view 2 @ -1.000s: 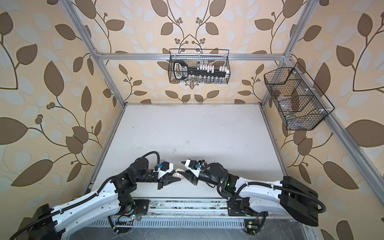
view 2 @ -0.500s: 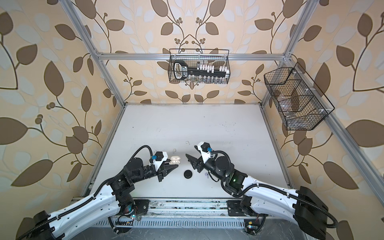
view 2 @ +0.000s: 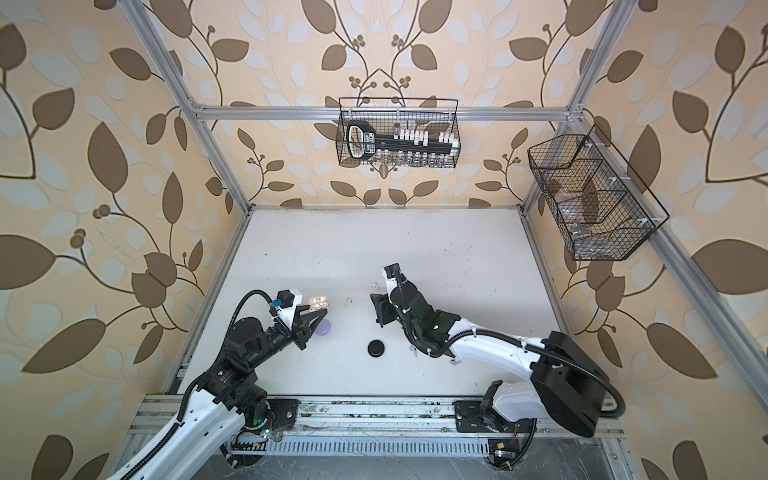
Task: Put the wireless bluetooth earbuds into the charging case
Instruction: 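Release the lid with the right gripper and move it toward the cream earbuds, then lower the right gripper and pinch a cream earbud off the table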
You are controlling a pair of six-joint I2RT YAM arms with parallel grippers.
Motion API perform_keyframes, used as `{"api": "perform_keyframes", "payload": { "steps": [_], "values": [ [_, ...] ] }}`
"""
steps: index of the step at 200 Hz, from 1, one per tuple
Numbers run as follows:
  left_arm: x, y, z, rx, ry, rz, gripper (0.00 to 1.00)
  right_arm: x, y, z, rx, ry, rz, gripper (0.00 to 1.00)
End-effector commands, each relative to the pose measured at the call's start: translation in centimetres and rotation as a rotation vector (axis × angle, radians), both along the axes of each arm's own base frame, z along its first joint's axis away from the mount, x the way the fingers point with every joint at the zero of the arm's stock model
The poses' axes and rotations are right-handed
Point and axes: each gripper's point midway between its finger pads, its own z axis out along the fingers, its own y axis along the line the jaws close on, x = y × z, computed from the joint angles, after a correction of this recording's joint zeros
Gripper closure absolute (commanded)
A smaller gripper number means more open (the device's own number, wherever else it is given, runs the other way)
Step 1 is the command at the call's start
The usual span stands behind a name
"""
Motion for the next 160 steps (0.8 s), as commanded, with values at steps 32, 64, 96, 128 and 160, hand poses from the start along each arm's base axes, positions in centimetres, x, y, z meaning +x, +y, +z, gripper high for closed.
{"api": "perform_keyframes", "payload": {
  "steps": [32,64,96,128,160],
  "values": [
    [-0.4,0.9,0.3,-0.025,-0.032,0.042,1.0,0.8,4.7,-5.8,-0.106,0.186,-0.029,0.4],
    [0.5,2.3,0.2,-0.026,-0.003,0.139,1.0,1.6,5.9,-5.8,-0.169,0.182,-0.055,0.35],
    [0.8,2.5,0.0,-0.018,0.016,0.163,1.0,2.4,6.7,-6.6,-0.23,0.206,-0.068,0.37],
    [0.5,2.5,0.1,-0.021,0.006,0.156,1.0,3.6,7.9,-7.6,-0.297,0.225,-0.083,0.41],
    [0.5,2.8,0.2,-0.027,0.0,0.168,1.0,4.4,8.8,-8.3,-0.326,0.227,-0.092,0.42]
  ]
}}
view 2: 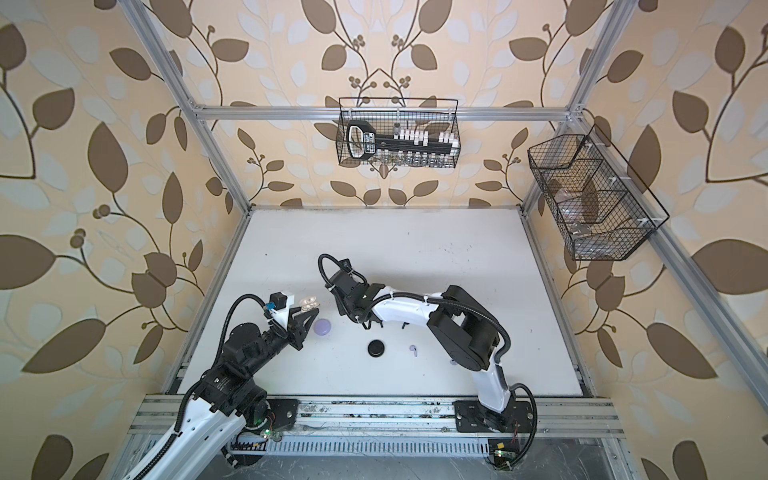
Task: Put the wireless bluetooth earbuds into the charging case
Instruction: 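Lower the right gripper and pinch a cream earbud off the table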
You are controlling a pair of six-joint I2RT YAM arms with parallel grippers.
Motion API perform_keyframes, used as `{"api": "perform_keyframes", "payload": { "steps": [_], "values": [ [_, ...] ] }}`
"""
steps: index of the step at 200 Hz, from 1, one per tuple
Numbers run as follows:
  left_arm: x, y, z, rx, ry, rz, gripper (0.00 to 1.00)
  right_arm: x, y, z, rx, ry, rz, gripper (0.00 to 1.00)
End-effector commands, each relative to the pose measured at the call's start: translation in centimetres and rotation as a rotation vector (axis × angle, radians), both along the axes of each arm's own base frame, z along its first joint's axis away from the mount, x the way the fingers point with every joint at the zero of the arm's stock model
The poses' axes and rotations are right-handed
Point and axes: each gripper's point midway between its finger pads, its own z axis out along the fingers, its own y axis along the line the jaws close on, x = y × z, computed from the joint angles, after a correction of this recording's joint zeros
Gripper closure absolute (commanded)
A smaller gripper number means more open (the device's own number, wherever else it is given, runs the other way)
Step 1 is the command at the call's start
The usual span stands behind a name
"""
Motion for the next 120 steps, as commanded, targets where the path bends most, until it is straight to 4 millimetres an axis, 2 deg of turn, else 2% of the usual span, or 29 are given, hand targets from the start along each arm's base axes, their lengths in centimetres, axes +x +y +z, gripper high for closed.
{"api": "perform_keyframes", "payload": {
  "steps": [1,84,120],
  "values": [
    [0.1,0.4,1.4,-0.028,-0.037,0.023,1.0,0.2,-0.4,-0.9,-0.072,0.011,-0.026,0.42],
    [0.1,0.3,1.5,-0.026,-0.036,0.017,1.0,1.4,0.6,-3.8,-0.146,0.058,-0.029,0.44],
    [0.1,0.2,1.4,-0.026,-0.036,0.014,1.0,1.5,0.3,-4.7,-0.175,0.066,-0.036,0.5]
  ]
}}
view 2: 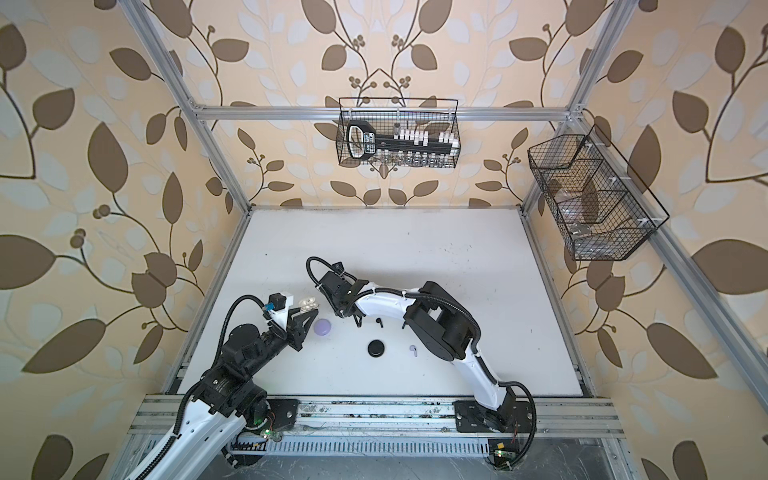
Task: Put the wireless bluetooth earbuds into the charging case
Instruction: 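Lower the right gripper and pinch a cream earbud off the table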
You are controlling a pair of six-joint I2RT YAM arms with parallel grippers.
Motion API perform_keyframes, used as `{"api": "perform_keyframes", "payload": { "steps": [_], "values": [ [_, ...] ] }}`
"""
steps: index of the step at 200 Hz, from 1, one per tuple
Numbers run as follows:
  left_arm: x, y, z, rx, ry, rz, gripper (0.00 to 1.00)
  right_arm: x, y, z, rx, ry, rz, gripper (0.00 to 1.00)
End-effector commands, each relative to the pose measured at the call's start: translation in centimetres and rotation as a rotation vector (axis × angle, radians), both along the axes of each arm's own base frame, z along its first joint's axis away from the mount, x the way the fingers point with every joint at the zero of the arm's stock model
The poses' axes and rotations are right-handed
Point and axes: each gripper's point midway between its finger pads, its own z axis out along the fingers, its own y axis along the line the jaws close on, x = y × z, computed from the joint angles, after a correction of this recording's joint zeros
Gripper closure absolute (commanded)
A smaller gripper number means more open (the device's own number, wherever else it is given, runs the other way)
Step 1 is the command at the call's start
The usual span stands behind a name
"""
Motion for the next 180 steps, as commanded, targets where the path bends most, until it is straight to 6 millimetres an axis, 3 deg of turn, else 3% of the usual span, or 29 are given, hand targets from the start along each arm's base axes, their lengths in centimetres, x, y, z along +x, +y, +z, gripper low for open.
{"api": "perform_keyframes", "payload": {
  "steps": [1,124,180],
  "values": [
    [0.2,0.1,1.6,-0.024,-0.043,0.012,1.0,0.3,-0.7,-0.7,-0.048,0.007,-0.02,0.5],
    [0.1,-0.1,1.6,-0.024,-0.045,-0.007,1.0,-0.6,-2.7,-1.1,-0.074,0.017,-0.056,0.75],
    [0.0,-0.2,1.6,-0.024,-0.047,-0.011,1.0,-1.3,-2.7,-1.2,-0.039,0.037,-0.053,0.76]
  ]
}}
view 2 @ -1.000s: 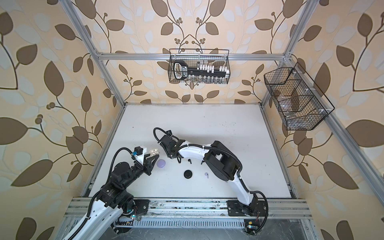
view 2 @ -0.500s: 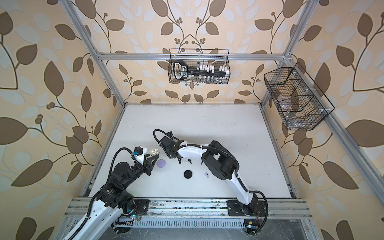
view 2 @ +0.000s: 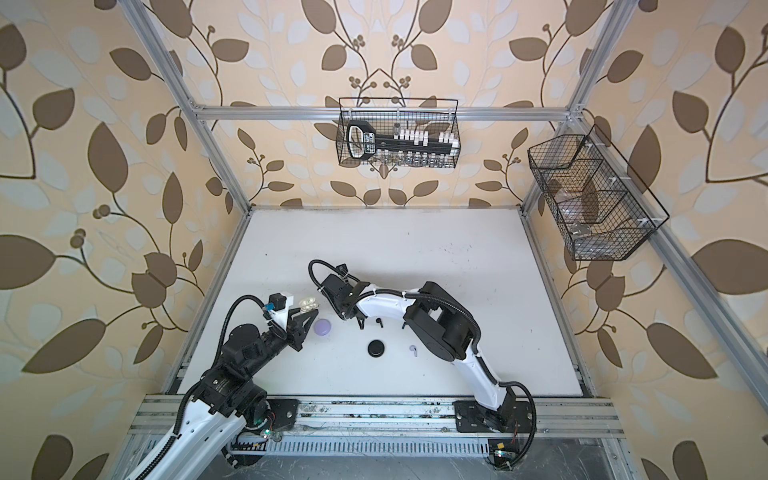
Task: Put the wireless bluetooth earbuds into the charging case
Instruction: 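Lower the right gripper and pinch a cream earbud off the table, then lift the earbud and carry it toward the open case in the left gripper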
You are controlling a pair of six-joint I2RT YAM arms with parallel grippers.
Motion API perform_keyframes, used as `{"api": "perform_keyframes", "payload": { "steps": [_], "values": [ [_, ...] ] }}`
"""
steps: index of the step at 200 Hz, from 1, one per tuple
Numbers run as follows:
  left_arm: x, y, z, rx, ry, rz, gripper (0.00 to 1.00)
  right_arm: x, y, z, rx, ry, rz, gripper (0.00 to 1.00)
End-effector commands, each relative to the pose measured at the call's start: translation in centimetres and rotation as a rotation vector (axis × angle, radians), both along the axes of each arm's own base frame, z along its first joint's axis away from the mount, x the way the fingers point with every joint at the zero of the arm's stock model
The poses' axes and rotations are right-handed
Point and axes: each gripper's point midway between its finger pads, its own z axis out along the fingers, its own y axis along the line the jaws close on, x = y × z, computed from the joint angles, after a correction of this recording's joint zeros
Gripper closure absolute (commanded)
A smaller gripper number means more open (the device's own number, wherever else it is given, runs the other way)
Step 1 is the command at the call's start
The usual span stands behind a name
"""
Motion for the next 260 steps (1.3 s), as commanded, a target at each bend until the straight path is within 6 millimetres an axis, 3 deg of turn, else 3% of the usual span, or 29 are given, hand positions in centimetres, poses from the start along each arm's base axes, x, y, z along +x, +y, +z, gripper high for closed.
{"api": "perform_keyframes", "payload": {
  "steps": [1,89,190,233,260],
  "values": [
    [0.1,-0.2,1.6,-0.024,-0.047,-0.01,1.0,-1.0,-1.2,-0.9,-0.008,0.05,-0.014,0.76],
    [0.0,-0.3,1.6,-0.024,-0.046,-0.017,1.0,-1.6,-0.9,-1.3,0.077,0.074,-0.019,0.7],
    [0.0,-0.4,1.6,-0.024,-0.047,-0.021,1.0,-1.6,-0.9,-2.1,0.099,0.09,-0.03,0.79],
    [-0.1,-0.5,1.6,-0.023,-0.056,-0.034,1.0,-1.4,-0.8,-1.0,0.153,0.059,-0.047,0.82],
    [-0.4,-2.1,1.9,-0.037,-0.089,-0.128,1.0,-1.4,-1.3,0.4,0.236,0.013,-0.081,0.82]
  ]
}}
